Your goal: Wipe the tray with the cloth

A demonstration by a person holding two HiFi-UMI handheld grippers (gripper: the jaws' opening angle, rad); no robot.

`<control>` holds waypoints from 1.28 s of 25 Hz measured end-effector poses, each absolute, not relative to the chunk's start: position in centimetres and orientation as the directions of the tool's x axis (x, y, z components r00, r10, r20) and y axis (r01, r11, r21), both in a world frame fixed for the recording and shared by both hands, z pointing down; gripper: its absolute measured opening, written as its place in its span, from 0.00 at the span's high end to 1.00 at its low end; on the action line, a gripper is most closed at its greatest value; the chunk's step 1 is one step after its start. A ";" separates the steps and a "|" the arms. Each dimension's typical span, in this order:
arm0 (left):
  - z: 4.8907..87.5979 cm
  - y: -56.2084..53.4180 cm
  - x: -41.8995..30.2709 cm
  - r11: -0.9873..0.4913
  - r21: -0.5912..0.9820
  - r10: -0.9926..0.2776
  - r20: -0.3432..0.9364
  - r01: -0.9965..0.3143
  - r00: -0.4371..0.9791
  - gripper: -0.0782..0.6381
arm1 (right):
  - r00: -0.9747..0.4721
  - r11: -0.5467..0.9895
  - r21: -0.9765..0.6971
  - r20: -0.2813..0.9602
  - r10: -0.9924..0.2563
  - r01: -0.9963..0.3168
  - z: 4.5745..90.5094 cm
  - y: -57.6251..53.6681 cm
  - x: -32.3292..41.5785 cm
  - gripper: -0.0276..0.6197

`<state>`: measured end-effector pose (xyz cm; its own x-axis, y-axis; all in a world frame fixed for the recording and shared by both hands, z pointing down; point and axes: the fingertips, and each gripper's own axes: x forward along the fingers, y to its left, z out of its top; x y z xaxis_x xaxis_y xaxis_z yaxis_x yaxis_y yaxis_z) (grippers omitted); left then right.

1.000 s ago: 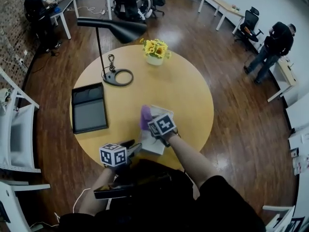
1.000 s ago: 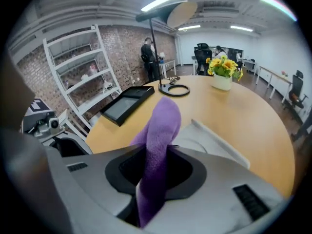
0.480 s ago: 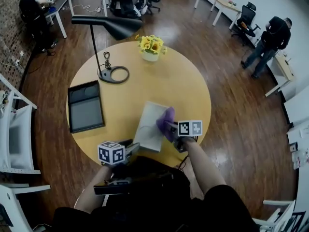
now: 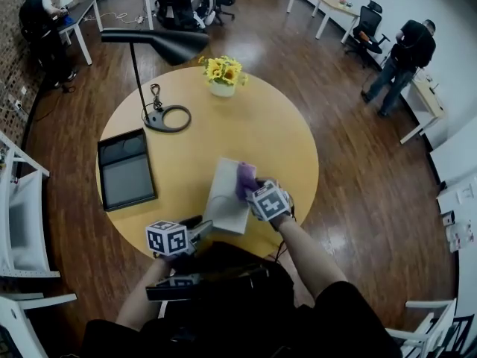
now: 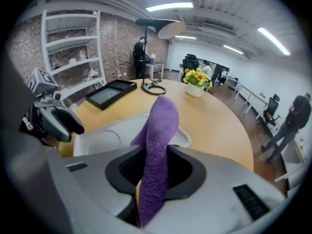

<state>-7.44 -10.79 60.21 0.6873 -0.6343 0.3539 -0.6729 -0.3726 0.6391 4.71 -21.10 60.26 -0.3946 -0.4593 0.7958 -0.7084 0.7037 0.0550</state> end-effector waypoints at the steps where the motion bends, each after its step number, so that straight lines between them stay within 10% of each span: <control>1: 60.0 -10.9 -7.7 -0.368 0.648 -0.645 0.339 -0.667 0.685 0.63 | -0.431 0.711 0.021 0.783 -0.448 -0.703 59.8 -20.8 3.3 0.82; 7: 59.5 -11.0 -8.9 -0.336 0.682 -0.682 0.299 -0.649 0.667 0.63 | -0.734 0.571 -0.506 0.617 -0.284 -0.646 58.3 -18.1 -5.8 0.82; 13: 59.8 -10.8 -9.4 -0.335 0.690 -0.669 0.305 -0.641 0.678 0.63 | -0.521 0.710 -0.192 0.806 -0.280 -0.677 63.3 -16.5 -2.6 0.81; 23: 60.4 -10.3 -8.6 -0.334 0.700 -0.625 0.336 -0.631 0.704 0.63 | -0.700 0.359 -0.601 0.612 -0.368 -0.714 62.3 -15.6 6.5 0.81; 32: 60.1 -10.6 -8.7 -0.296 0.730 -0.656 0.313 -0.616 0.687 0.63 | -0.452 0.445 -0.281 0.823 -0.344 -0.851 66.5 -14.3 12.0 0.82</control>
